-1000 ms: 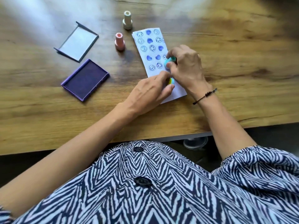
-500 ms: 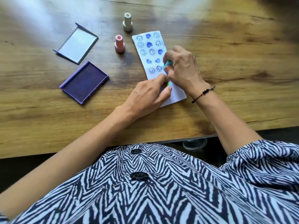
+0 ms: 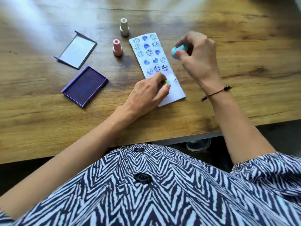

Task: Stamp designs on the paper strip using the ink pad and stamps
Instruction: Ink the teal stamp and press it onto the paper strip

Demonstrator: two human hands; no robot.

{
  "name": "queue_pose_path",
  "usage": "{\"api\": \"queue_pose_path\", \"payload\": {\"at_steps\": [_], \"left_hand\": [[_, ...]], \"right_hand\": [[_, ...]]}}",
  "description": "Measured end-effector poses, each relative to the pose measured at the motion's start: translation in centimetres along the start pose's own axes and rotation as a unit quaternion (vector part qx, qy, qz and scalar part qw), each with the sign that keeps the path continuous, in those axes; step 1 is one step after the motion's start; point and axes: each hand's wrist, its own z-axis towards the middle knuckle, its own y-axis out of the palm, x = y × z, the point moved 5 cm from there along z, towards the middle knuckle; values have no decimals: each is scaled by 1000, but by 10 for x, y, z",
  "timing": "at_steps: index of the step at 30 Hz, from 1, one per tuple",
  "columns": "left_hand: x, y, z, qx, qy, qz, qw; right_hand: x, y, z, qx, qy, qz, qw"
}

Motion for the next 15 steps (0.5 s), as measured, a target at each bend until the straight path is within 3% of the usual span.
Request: {"api": "queue_pose_path", "payload": {"at_steps": [3, 8, 15], "left_hand": [[0, 0, 0, 0, -2, -6, 1000], [-3, -2, 0, -3, -22, -44, 999], [-11, -10, -2, 10, -98, -243, 965]], "right_hand": [[0, -25, -9, 46, 37, 57, 997], [2, -23, -32, 22, 74, 97, 992], [10, -12, -45, 23, 111, 166, 980]]}}
